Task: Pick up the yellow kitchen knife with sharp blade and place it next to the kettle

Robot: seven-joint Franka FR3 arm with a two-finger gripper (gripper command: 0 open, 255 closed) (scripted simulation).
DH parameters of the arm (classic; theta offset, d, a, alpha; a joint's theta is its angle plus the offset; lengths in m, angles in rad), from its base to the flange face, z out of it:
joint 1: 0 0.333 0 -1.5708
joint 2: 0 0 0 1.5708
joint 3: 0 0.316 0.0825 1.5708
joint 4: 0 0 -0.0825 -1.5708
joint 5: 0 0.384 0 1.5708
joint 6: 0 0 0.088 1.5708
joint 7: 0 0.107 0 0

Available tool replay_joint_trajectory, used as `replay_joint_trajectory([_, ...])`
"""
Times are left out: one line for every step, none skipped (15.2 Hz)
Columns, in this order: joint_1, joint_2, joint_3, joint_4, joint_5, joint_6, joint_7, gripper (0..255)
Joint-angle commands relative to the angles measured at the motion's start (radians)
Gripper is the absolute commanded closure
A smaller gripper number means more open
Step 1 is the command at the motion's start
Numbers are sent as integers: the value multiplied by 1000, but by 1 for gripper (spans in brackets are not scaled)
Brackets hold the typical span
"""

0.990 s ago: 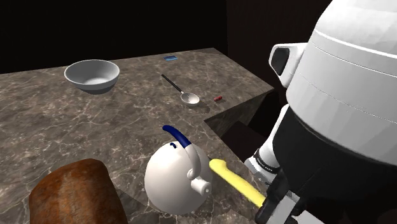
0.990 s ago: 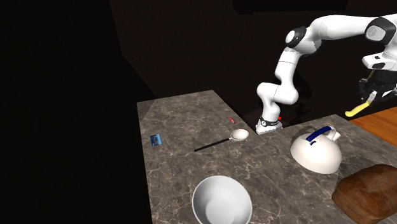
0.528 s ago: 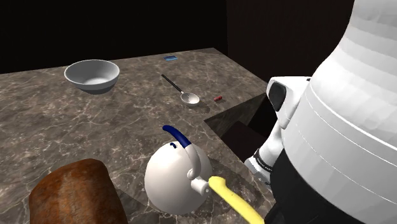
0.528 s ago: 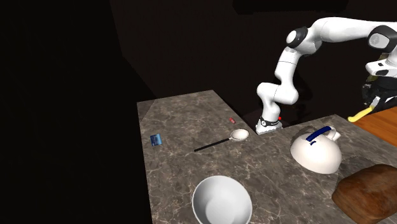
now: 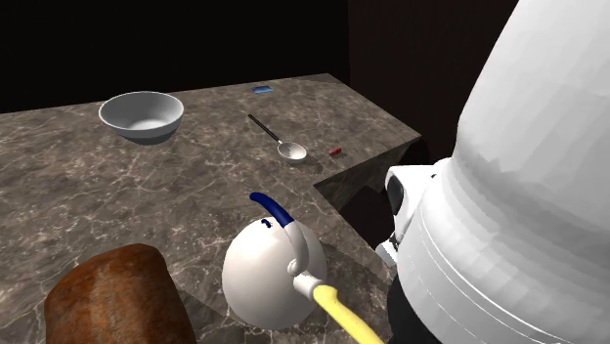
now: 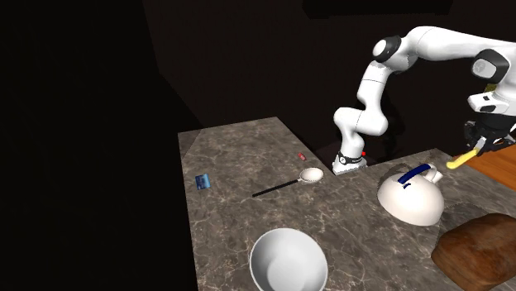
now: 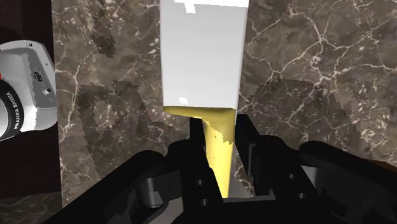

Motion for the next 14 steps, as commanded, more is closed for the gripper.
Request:
replay_joint_trajectory([4,-8,3,-31,6,24,-9,255])
replay_joint_trajectory([5,-10,6,-45,9,36,-12,255])
replay_joint_trajectory([6,-12,9,-59,11,48,-15,255])
replay_joint_trajectory([7,-13,12,-73,14,61,-18,255])
replay_joint_trajectory([7,-14,16,-86,16,73,-21,255])
replay_joint_trajectory([8,-15,20,-99,19,85,-24,255])
replay_joint_trajectory([9,-16,23,-112,21,98,-26,255])
replay_joint_trajectory([9,-16,28,-124,24,110,-29,255])
replay_joint_trajectory([10,-16,32,-137,27,123,-32,255])
replay_joint_trajectory([10,-16,37,-149,29,136,-34,255])
replay_joint_trajectory([10,-16,41,-161,32,148,-36,255])
replay_joint_trajectory([10,-15,46,-173,34,161,-39,255])
replay_joint_trajectory([10,-14,51,-185,37,174,-41,255])
replay_joint_trajectory([10,-13,56,-196,39,187,-43,255])
